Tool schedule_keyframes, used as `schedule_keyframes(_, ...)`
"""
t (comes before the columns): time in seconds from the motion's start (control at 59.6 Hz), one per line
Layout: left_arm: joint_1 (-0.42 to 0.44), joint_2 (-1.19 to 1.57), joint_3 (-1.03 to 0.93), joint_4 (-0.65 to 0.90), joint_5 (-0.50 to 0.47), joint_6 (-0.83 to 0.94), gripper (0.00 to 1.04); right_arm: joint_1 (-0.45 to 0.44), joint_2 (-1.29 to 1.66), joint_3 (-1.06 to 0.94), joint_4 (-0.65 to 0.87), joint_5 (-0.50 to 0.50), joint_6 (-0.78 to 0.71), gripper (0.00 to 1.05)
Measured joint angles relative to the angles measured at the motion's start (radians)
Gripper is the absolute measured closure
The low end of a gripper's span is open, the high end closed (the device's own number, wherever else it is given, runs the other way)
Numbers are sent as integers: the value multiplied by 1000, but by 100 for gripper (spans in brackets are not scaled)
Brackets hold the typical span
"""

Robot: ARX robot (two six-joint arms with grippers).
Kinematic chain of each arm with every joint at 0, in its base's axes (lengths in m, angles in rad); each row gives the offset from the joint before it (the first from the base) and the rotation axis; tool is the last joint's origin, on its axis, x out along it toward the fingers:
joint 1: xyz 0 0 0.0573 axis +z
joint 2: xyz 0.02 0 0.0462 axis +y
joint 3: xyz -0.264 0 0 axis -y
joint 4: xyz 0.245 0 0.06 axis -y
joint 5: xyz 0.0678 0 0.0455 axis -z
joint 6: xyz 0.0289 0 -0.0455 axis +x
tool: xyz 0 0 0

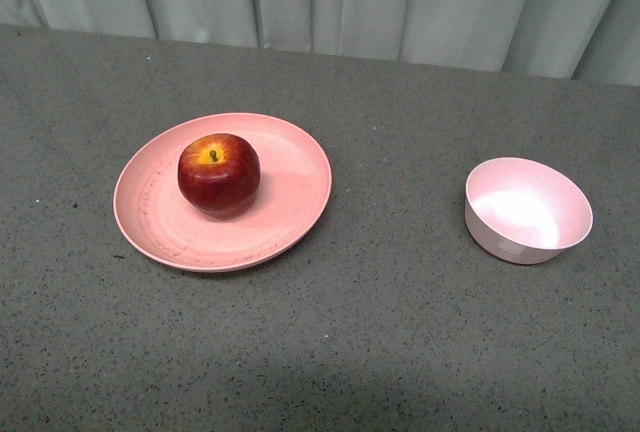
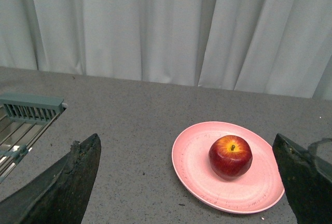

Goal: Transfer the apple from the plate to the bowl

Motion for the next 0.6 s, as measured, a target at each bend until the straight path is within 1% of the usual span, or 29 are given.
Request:
schedule_keyframes(0.57, 0, 0, 0, 0, 0, 0, 7, 0, 0, 0, 0, 0, 0, 9)
schedule_keyframes(0.604, 0, 0, 0, 0, 0, 0, 7, 11, 16, 13, -43, 38, -32, 9)
